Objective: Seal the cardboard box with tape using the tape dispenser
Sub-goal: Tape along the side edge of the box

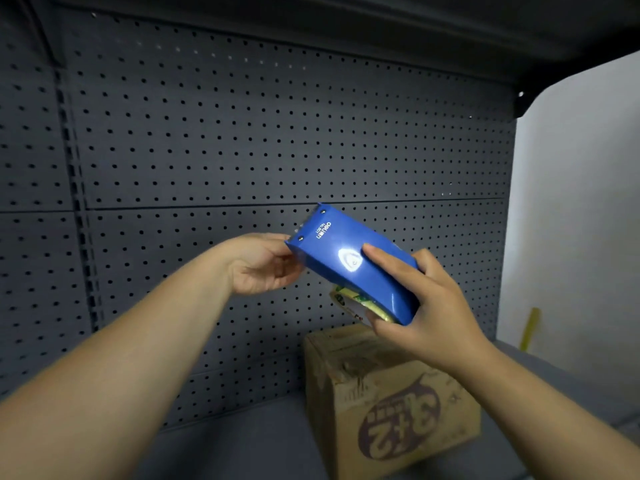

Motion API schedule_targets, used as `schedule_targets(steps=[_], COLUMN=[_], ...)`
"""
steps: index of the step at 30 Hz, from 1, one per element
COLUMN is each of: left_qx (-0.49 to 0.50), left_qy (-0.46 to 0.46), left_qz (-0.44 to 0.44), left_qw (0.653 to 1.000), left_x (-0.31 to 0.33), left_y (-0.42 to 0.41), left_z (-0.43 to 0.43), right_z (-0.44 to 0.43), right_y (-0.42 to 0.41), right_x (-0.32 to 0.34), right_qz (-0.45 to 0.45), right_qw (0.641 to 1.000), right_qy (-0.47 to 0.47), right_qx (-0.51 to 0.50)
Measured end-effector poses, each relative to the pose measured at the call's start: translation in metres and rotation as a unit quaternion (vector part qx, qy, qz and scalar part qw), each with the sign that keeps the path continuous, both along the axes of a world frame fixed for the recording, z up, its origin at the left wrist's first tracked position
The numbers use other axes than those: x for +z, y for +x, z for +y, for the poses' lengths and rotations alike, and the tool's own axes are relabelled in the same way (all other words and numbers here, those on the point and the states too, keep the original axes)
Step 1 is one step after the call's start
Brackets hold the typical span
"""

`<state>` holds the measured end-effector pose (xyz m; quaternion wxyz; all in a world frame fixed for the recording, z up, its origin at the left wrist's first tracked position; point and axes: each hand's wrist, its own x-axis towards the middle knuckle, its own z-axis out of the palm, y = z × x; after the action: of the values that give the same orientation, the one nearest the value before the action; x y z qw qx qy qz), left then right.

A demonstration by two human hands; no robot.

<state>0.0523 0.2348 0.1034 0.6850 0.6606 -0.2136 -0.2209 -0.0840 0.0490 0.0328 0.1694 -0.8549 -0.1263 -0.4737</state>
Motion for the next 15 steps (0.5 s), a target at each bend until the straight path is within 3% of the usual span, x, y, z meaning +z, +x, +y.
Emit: schedule_targets(steps=[9,15], left_qx=[0.085,0.059], left_qy=[0.056,0.078], left_qz=[-0.114,-0.109], left_qw=[0.988,0.989], left_x=[-0.029,-0.044], left_y=[-0.019,-0.006], left_z=[0.010,0.004], right_z=[0.060,0.087], right_y=[-0.054,-0.066], right_x=[-0.006,-0.004], right_qz=[0.126,0.202], right_qw=[0.989,0.970], right_qy=[0.023,0.031], right_qx=[-0.078,-0.130])
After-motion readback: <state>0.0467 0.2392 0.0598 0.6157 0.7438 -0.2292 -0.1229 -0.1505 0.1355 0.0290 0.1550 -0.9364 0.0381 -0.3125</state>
